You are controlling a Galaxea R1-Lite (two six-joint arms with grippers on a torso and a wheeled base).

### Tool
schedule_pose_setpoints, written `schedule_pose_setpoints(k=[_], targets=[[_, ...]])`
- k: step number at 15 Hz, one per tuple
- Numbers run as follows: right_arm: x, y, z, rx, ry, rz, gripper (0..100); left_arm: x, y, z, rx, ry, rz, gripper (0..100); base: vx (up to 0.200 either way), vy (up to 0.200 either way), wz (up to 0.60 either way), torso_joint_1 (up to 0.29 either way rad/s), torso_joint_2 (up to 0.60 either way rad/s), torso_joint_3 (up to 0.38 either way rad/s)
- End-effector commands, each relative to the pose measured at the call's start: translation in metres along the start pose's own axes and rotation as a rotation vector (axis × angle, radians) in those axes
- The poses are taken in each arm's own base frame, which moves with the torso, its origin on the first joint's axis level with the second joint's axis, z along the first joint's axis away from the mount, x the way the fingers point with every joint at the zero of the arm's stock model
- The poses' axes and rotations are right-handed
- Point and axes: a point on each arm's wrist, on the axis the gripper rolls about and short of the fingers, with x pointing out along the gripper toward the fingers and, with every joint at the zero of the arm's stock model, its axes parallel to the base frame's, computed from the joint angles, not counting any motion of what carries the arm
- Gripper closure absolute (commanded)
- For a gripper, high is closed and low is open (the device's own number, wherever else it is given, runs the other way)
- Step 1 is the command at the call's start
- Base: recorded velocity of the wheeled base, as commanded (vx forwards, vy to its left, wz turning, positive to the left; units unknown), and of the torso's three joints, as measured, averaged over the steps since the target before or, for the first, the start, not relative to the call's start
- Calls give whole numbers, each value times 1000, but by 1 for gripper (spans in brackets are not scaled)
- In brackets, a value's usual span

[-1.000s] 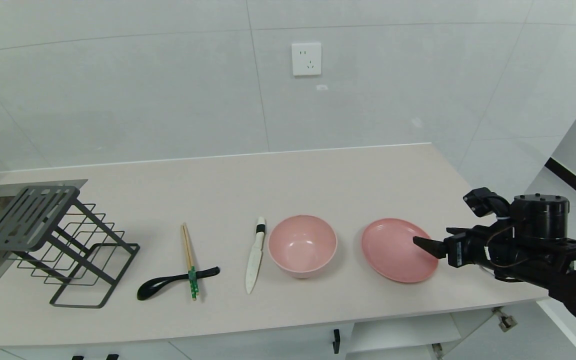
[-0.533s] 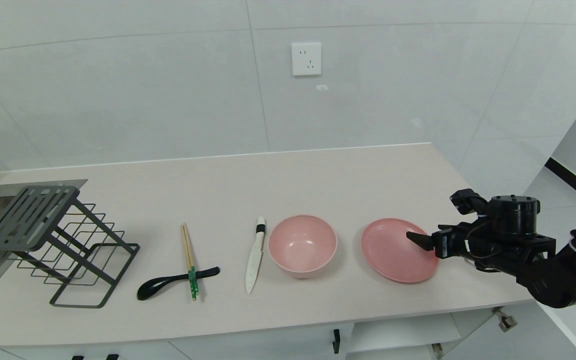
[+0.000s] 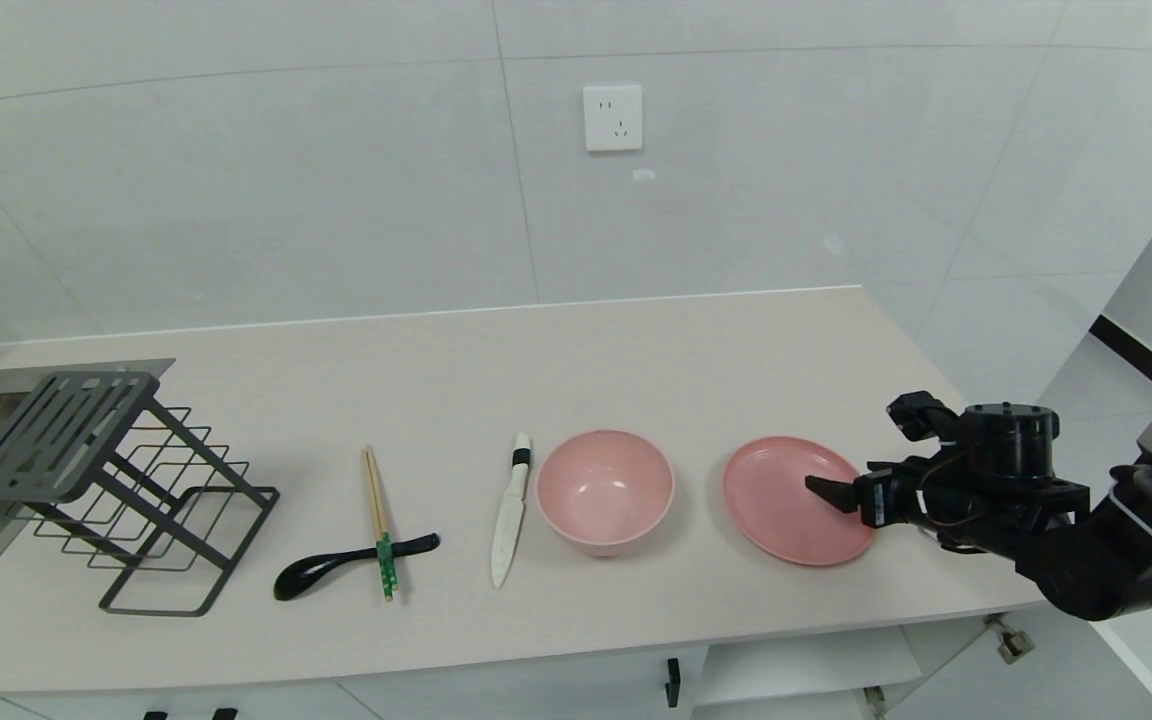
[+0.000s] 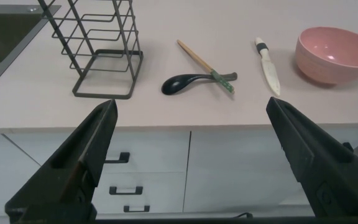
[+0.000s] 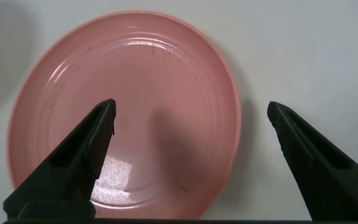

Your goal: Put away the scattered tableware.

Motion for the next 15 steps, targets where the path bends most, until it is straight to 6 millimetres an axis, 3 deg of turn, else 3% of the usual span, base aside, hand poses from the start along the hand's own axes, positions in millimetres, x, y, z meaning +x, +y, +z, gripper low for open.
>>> schedule_pose_setpoints(k=[1,7,8,15], targets=[[5,3,-8,0,22,13,0,0,0,0,0,1,1,0,0,0,0,0,0,0],[12,18,-14,-12,42,55,0,0,0,0,0,1,1,0,0,0,0,0,0,0],[13,18,-15,-13,46,51,100,0,0,0,0,1,1,0,0,0,0,0,0,0],[18,-3,-31,17,93,-53,100,0,0,0,0,1,-1,0,0,0,0,0,0,0]])
